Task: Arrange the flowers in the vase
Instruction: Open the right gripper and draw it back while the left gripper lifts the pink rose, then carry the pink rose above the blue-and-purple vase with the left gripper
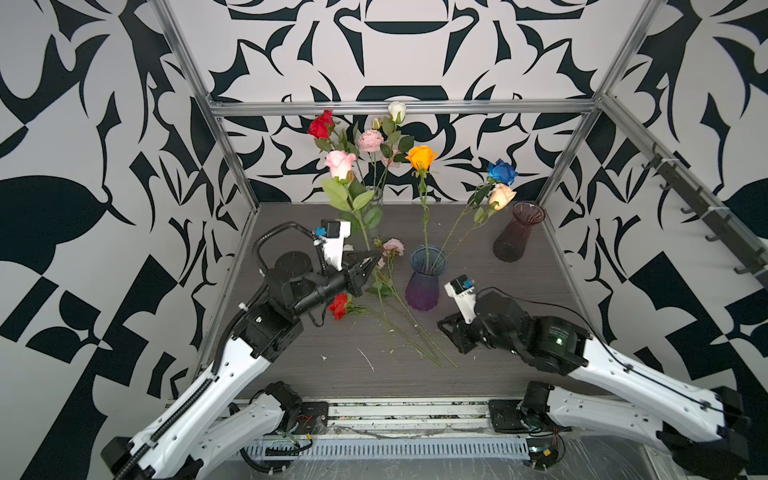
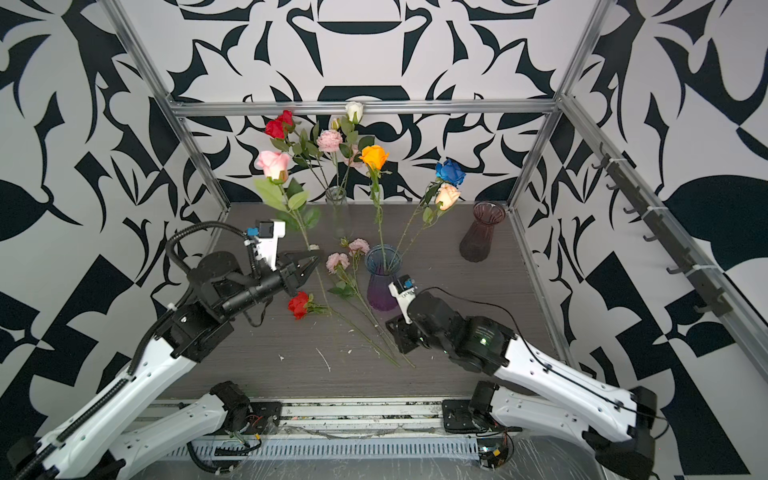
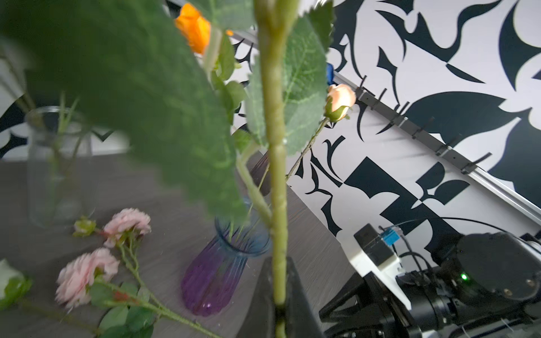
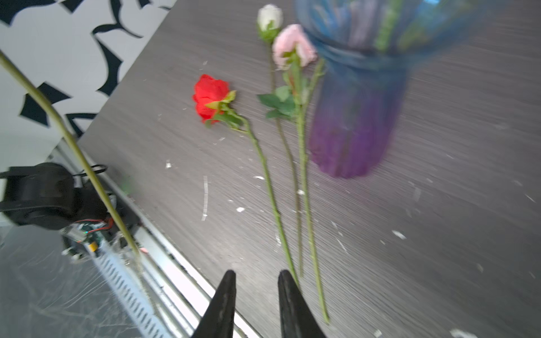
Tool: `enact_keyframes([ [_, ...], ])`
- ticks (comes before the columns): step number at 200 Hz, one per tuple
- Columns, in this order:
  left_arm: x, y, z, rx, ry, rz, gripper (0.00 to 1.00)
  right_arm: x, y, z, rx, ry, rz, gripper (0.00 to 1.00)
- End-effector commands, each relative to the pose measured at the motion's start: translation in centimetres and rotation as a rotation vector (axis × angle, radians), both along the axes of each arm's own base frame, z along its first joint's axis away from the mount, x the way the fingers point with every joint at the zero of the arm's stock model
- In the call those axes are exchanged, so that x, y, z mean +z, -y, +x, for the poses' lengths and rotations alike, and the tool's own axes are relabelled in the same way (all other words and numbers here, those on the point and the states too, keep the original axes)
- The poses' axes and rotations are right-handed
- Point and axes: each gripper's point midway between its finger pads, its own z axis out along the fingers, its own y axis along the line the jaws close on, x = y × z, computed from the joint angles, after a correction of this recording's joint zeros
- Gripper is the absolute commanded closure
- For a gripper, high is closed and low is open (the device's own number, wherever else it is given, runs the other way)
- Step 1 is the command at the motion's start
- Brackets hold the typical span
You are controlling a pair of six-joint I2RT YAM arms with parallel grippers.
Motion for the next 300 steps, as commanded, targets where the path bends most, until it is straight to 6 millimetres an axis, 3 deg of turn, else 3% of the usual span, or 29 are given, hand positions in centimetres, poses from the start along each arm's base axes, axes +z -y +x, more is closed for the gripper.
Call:
enact_keyframes([
  [1,3.9,2.0,-0.2,-0.106,0.167,0.020,1.00,-2.9,4.7,0.3,-0.180,0.017,-0.063,0.72],
  [31,8.3,4.4,1.2,-0.172,0.292,0.008,1.00,-6.5,9.3,-0.5,-0.345,0.020,-0.036,0.74],
  [52,11.0,6.0,2.2,-0.207,0.355,-0.005,1.00,-8.7,9.7,-0.8,-0.397,0.000,0.064,0.74],
  [57,10.3,7.1,3.5,-0.215,0.338,0.009,1.00,-9.1,9.7,-0.8,-0.408,-0.006,0.083,0.74],
  [72,11.4,8.2,4.6,-0.224,0.360,-0.002,1.00,-9.8,10.3,-0.7,-0.457,-0.013,0.099,0.71],
  [101,12.3,9.8,6.4,-0.227,0.385,-0.027,1.00,-9.6,10.2,-0.4,-0.449,0.003,0.051,0.61],
  [152,13.4,11.9,8.2,-0.263,0.437,-0.058,1.00,-11.1,8.5,-0.6,-0.365,-0.066,-0.081,0.59],
  [185,14.2,12.7,8.9,-0.278,0.461,-0.038,1.00,-11.0,8.2,-0.4,-0.351,-0.061,-0.087,0.58],
  [235,12.6,12.8,9.1,-0.273,0.455,0.008,1.00,-9.8,8.6,-0.3,-0.365,-0.009,0.002,0.57],
  [300,6.2,12.4,9.2,-0.261,0.322,0.039,1.00,-9.0,9.6,-0.3,-0.405,0.024,0.067,0.57],
])
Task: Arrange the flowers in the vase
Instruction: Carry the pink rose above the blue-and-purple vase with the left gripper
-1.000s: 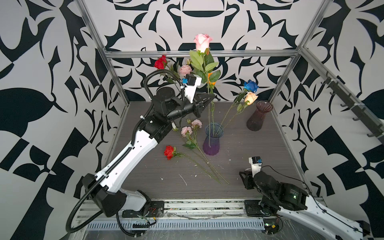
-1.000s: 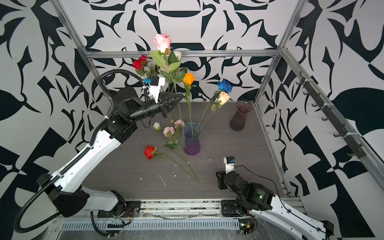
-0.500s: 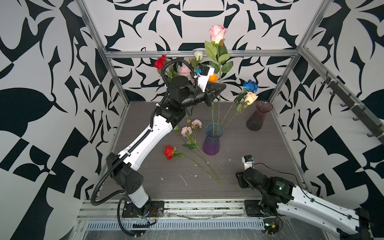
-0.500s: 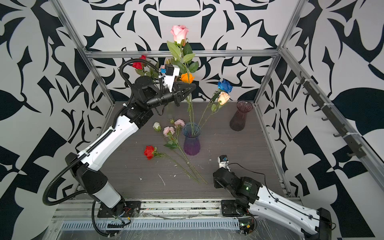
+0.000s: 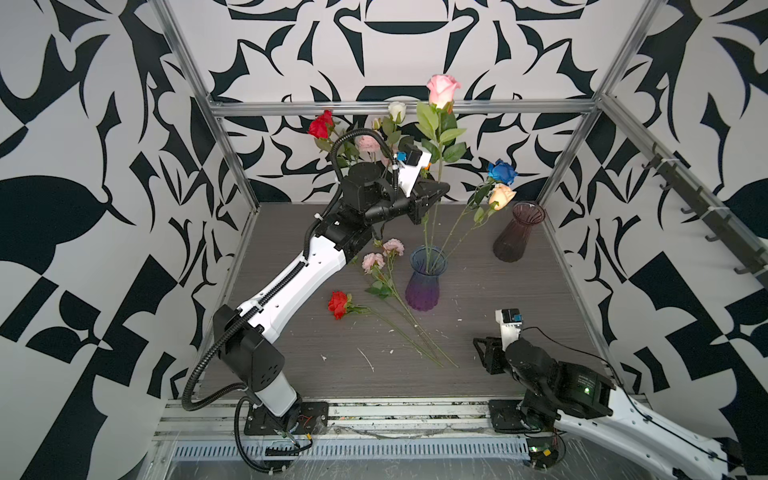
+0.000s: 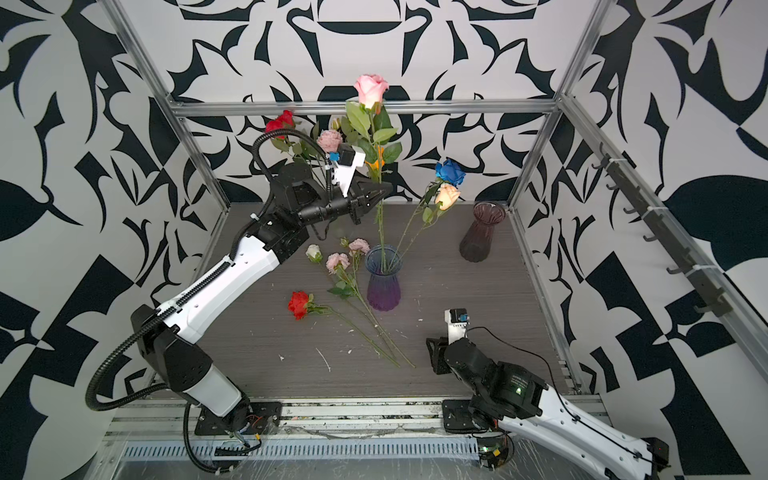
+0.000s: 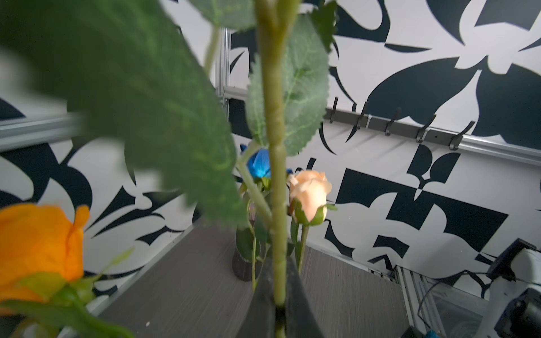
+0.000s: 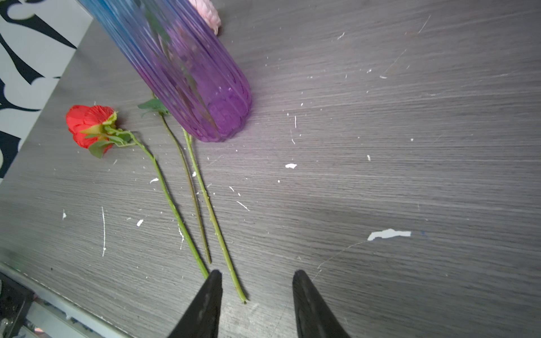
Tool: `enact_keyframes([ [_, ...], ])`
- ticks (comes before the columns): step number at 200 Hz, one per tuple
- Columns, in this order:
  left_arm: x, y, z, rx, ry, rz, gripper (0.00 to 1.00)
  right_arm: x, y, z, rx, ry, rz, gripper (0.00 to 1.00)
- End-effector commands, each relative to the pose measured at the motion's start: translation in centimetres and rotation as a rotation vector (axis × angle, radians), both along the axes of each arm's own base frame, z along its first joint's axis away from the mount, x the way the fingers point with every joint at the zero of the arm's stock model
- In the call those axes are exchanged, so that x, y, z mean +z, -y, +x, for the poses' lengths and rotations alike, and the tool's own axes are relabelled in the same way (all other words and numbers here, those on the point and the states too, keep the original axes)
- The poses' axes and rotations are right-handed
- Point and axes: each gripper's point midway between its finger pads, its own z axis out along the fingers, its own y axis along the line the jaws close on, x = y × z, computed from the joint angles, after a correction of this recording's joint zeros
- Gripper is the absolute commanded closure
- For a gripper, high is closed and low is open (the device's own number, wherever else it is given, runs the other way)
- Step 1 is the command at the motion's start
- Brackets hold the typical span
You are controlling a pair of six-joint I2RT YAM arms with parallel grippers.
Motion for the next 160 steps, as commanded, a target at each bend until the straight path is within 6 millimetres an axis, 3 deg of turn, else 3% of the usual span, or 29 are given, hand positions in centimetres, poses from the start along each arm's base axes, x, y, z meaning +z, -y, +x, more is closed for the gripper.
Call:
enact_keyframes([
  [1,0.2,-0.9,-0.8,0.009,0.001,-0.029,1.00,0.0,0.6,0.3,-0.034,0.010,-0.006,0.57],
  [60,-5.9,0.2,1.1,0.038,-0.202,0.076,0.96,-0.1,0.5,0.3,-0.030,-0.004,-0.031,0.57],
  [73,-6.8,0.4,1.5,0.043,-0.231,0.097,0.90,-0.1,0.5,0.3,-0.028,-0.005,-0.031,0.56],
  [141,-7.9,1.5,1.6,-0.006,-0.314,0.135,0.85,-0.1,0.5,0.3,-0.032,-0.001,-0.029,0.56],
  [160,-8.1,1.4,1.5,-0.005,-0.317,0.146,0.69,-0.1,0.5,0.3,-0.032,-0.002,-0.029,0.56],
])
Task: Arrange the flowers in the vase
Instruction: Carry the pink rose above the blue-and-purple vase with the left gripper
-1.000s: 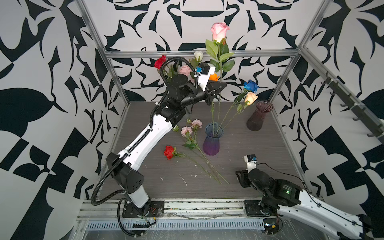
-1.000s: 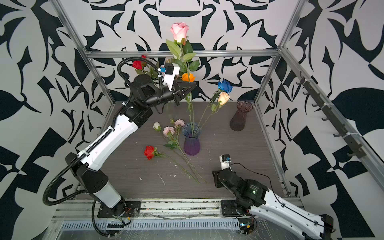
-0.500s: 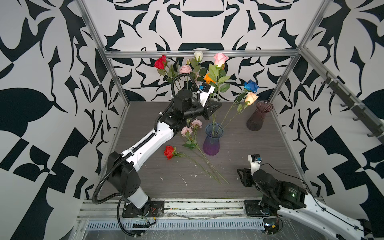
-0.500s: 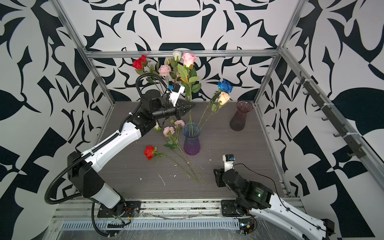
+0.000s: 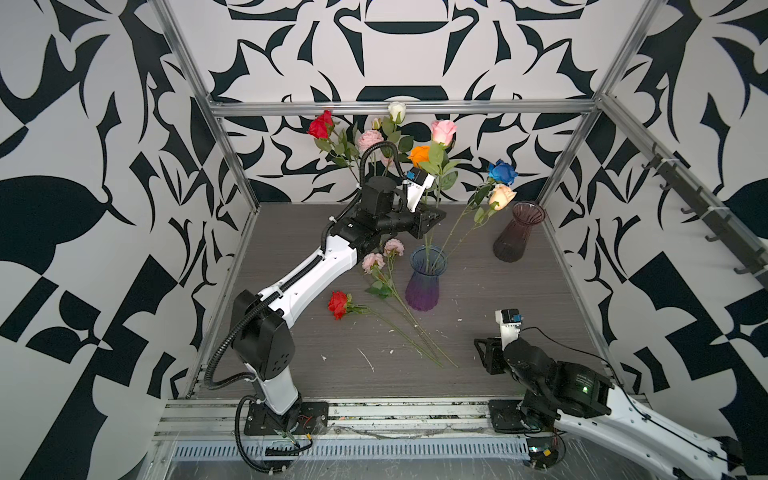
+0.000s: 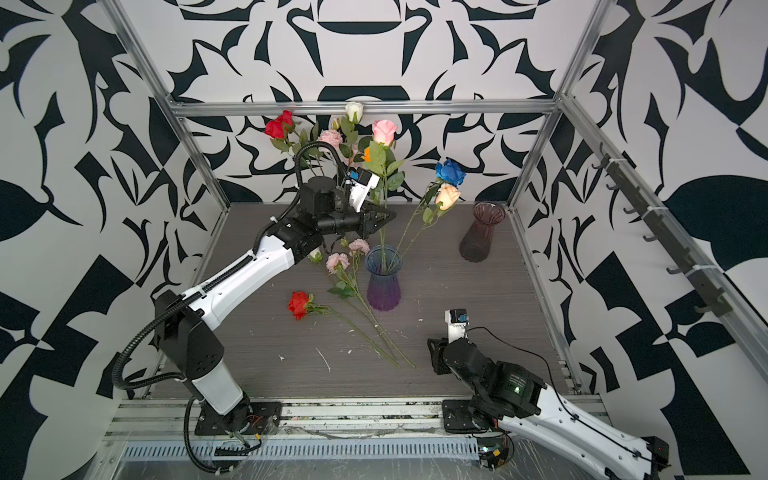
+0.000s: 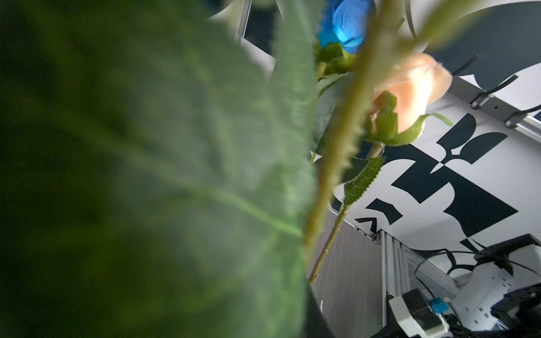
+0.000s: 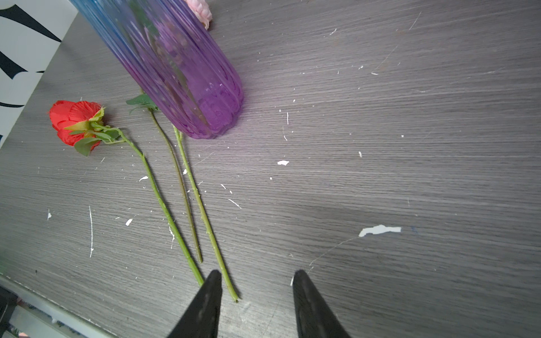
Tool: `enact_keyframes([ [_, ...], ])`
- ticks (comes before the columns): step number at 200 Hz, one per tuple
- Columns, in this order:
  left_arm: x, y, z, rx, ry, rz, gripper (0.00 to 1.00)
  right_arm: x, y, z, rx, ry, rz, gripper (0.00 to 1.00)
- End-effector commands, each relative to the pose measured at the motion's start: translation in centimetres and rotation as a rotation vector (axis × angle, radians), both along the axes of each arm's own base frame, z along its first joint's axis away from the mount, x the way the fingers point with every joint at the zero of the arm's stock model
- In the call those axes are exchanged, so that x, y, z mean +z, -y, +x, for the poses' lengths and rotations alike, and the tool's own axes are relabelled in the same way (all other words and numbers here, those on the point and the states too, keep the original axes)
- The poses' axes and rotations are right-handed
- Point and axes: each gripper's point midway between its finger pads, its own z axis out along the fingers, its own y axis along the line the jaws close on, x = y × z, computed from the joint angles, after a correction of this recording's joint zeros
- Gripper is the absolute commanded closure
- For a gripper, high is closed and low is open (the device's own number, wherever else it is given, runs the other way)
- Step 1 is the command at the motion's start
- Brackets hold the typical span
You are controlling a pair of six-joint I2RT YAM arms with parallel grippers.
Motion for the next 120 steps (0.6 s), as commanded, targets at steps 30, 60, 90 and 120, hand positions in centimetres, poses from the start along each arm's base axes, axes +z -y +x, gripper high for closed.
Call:
enact_keyframes([
  [30,0.8,-0.3,-0.8,-0.025,-0.006,0.015,0.51,0.6,0.2,0.4,-0.026,0.018,0.005,0.56],
  [60,1.2,-0.4,-1.1,-0.025,0.002,0.020,0.48,0.6,0.2,0.4,-0.026,0.018,0.004,0.56],
  [90,1.7,-0.5,-1.0,-0.020,0.005,0.025,0.47,0.6,0.2,0.4,-0.026,0.017,0.003,0.56],
  [120,2.3,-0.7,-0.9,-0.001,0.004,0.019,0.48,0.5,0.2,0.3,-0.025,0.015,0.005,0.56],
])
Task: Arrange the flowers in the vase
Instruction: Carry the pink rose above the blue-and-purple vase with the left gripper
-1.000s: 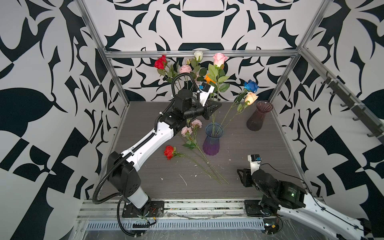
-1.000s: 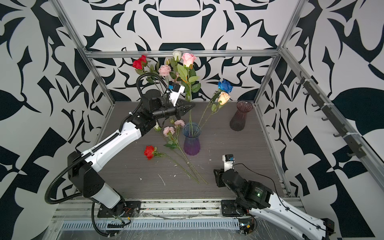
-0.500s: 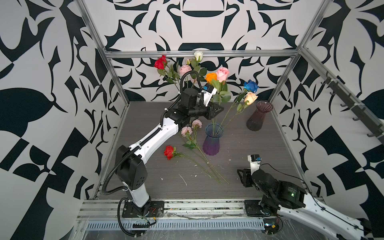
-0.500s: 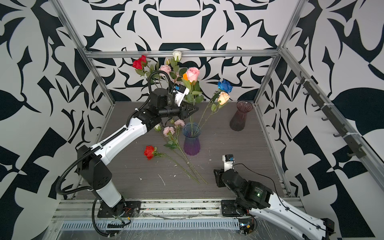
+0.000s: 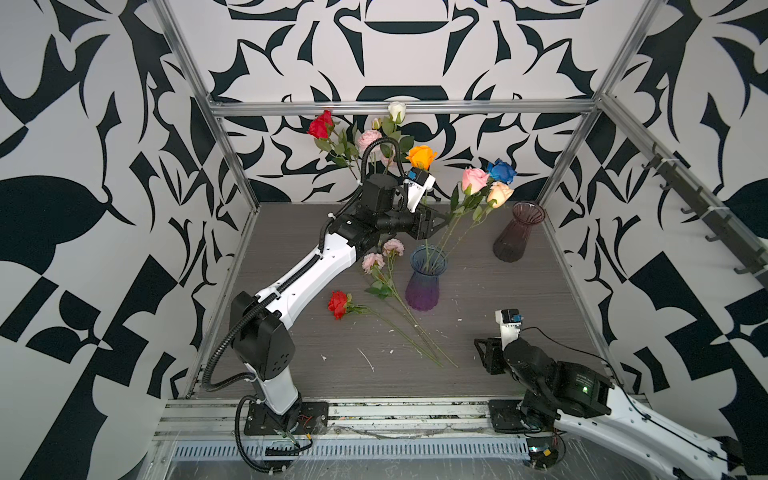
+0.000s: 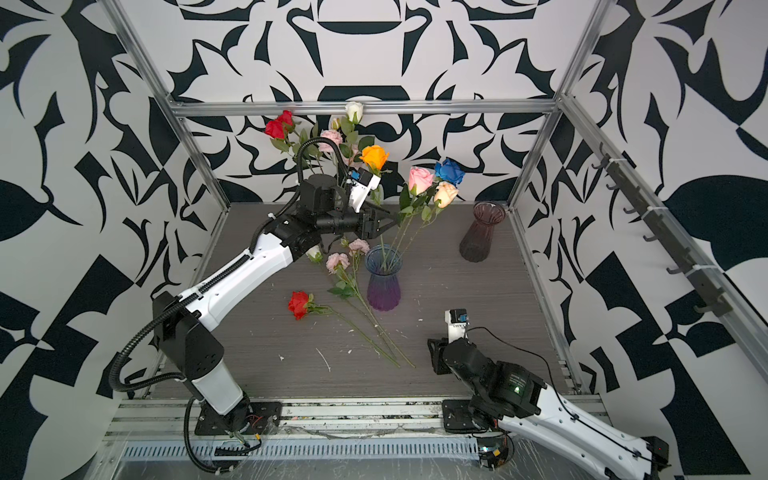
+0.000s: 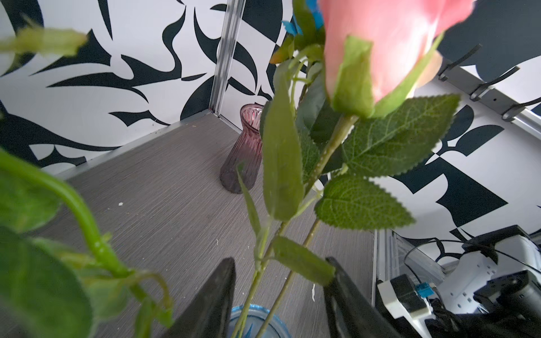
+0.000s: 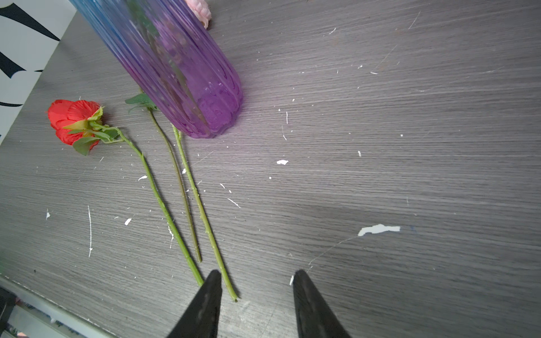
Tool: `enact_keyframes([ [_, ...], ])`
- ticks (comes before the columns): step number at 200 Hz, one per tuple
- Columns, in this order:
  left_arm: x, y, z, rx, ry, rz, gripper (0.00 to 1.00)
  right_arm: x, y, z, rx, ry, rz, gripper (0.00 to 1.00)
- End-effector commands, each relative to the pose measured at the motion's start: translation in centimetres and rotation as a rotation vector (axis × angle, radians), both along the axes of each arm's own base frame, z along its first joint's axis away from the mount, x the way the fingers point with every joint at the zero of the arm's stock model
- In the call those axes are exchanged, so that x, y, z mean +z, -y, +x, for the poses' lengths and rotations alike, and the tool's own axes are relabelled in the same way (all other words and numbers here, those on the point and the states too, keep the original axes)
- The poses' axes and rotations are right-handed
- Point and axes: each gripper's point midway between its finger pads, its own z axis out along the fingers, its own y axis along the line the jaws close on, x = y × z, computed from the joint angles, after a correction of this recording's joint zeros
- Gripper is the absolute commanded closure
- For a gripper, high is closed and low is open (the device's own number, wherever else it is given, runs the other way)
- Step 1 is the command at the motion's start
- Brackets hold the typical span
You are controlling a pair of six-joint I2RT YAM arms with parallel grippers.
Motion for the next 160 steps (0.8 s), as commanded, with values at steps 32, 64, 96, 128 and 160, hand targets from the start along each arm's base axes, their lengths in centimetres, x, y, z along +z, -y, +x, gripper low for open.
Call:
enact_keyframes([
  [32,2.7,-0.6,-1.2,-0.012,0.030,-0.050,0.53,0.6,0.2,0.3,-0.024,0.015,0.008,0.56],
  [64,3.7,-0.1,-3.3,-0.092,0.081,-0.073,0.52,0.5,0.1,0.3,-0.024,0.013,0.005,0.56],
  [96,3.1,0.2,-2.5,-0.045,0.074,-0.024,0.46,0.5,0.1,0.3,-0.022,0.012,0.005,0.56],
  [128,3.8,1.3,-3.3,-0.128,0.057,-0.059,0.68,0.5,0.2,0.3,-0.025,0.012,0.007,0.56],
  [160,4.5,2.6,-5.3,-0.284,0.032,-0.132,0.73,0.6,0.2,0.3,-0.026,0.014,0.010,0.56],
])
